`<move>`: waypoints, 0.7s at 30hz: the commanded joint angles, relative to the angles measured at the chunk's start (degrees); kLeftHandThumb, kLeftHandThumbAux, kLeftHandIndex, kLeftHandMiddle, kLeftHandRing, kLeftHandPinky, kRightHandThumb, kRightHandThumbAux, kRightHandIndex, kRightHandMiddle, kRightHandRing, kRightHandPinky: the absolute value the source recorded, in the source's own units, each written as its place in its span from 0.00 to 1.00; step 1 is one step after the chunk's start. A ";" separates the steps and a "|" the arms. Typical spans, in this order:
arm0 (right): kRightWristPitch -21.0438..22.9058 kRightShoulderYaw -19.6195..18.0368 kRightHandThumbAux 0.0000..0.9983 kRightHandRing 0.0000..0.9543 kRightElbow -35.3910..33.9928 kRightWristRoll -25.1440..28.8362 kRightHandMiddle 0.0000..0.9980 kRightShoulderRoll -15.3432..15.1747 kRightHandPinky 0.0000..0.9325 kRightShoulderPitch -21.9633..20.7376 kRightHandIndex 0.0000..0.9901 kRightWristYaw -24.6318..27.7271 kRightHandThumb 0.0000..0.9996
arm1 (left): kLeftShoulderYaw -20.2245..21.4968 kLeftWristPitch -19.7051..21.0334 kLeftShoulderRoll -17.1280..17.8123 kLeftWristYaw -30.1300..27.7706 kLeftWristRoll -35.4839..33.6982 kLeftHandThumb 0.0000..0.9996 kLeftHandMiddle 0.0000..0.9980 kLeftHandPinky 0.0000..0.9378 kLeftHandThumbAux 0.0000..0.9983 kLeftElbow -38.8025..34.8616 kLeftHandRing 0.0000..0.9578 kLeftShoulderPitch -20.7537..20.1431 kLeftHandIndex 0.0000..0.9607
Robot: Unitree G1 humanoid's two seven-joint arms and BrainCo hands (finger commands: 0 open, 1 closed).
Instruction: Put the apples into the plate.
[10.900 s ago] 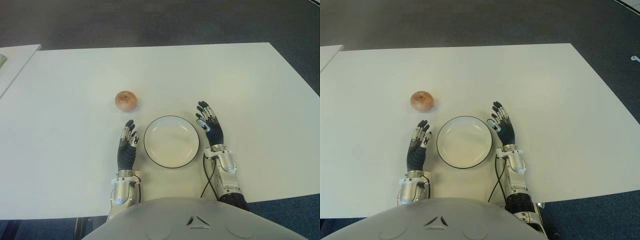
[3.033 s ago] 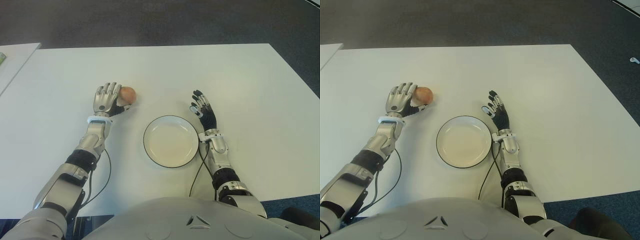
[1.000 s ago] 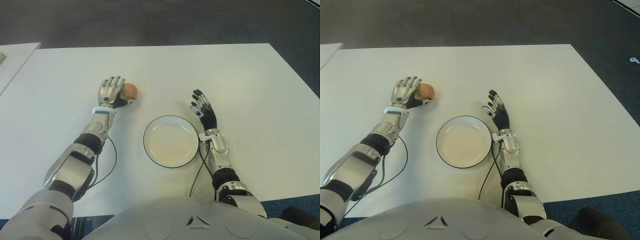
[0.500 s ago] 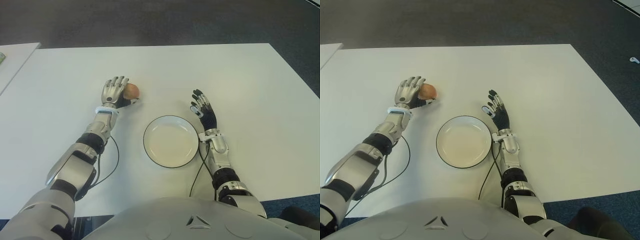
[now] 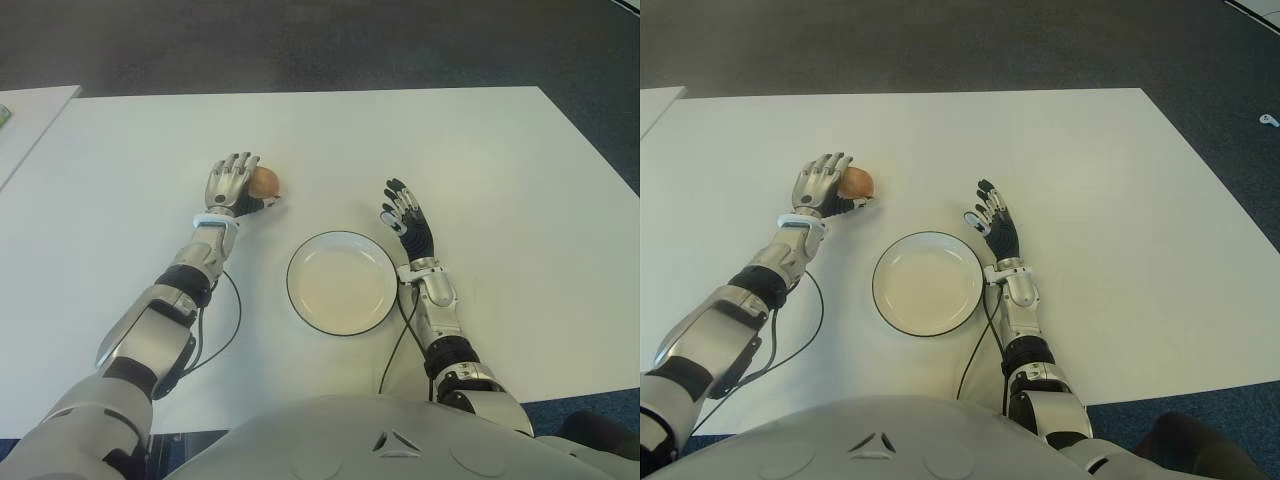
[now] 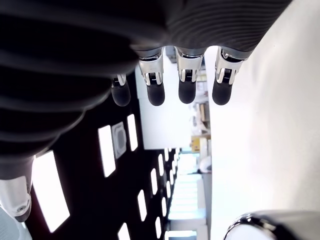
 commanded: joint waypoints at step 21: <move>1.52 -3.83 0.54 0.03 4.37 5.88 0.03 2.28 0.06 12.75 0.01 1.54 0.14 | -3.47 0.72 -5.69 -1.42 -0.66 0.76 0.52 0.66 0.60 17.68 0.60 -0.79 0.42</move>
